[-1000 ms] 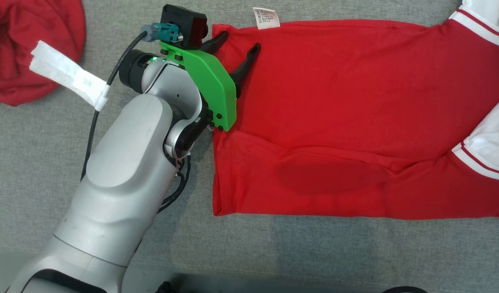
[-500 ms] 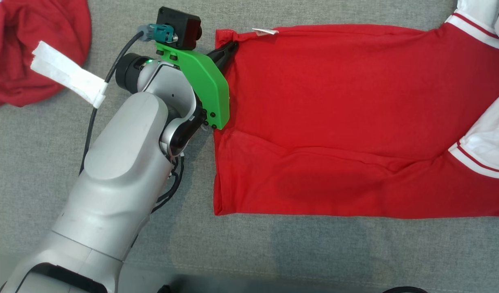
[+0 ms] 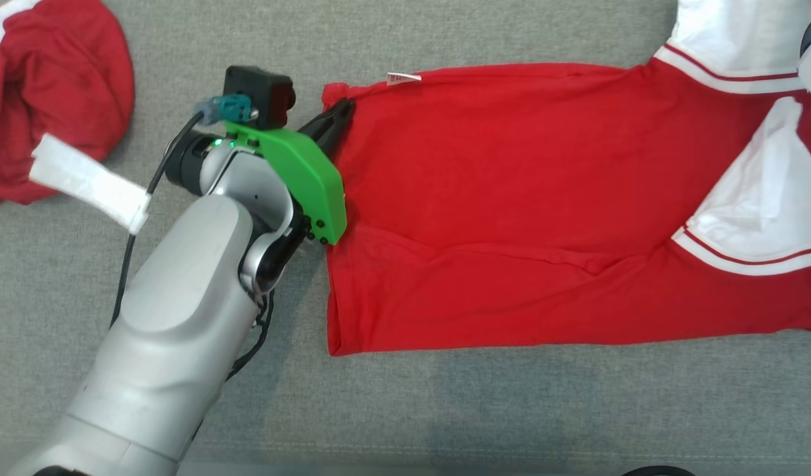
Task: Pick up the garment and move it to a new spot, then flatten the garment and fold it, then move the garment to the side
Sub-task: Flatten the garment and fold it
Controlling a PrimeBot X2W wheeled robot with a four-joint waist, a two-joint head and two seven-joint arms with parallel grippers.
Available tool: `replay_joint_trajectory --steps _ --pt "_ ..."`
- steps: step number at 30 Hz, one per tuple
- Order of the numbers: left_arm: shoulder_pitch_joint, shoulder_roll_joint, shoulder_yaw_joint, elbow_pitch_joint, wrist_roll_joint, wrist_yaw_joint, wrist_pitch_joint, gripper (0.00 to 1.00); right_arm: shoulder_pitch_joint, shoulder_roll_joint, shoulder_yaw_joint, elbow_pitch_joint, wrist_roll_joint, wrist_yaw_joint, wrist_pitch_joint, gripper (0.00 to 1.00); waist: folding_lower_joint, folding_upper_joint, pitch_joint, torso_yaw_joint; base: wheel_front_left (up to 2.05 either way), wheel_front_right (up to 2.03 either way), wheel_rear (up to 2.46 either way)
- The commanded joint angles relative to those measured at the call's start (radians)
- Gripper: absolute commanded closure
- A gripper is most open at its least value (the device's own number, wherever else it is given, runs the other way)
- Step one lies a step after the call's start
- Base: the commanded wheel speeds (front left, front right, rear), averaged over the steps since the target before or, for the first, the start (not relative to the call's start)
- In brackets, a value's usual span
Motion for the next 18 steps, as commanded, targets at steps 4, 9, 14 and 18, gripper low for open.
replay_joint_trajectory --steps 4,9,14,18 --pt "0.093 0.048 0.012 -0.086 0.011 0.023 -0.051 1.00 0.137 -0.053 0.012 -0.125 0.072 0.000 -0.057 1.00 0.0000 0.0000 -0.089 -0.065 0.00 0.00 0.00" --pt "0.226 0.111 0.026 -0.231 0.000 0.059 -0.080 1.00 0.326 -0.115 -0.010 -0.262 0.137 0.000 -0.115 1.00 0.0000 0.0000 -0.143 -0.105 0.00 0.00 0.00" --pt "0.314 0.147 0.037 -0.332 -0.011 0.094 -0.078 1.00 0.464 -0.146 -0.061 -0.333 0.166 0.000 -0.155 1.00 0.0000 0.0000 -0.169 -0.128 0.00 0.00 0.00" --pt "0.385 0.156 0.033 -0.400 -0.013 0.122 -0.087 1.00 0.598 -0.141 -0.124 -0.394 0.191 0.000 -0.185 1.00 0.0000 0.0000 -0.180 -0.139 0.00 0.00 0.00"
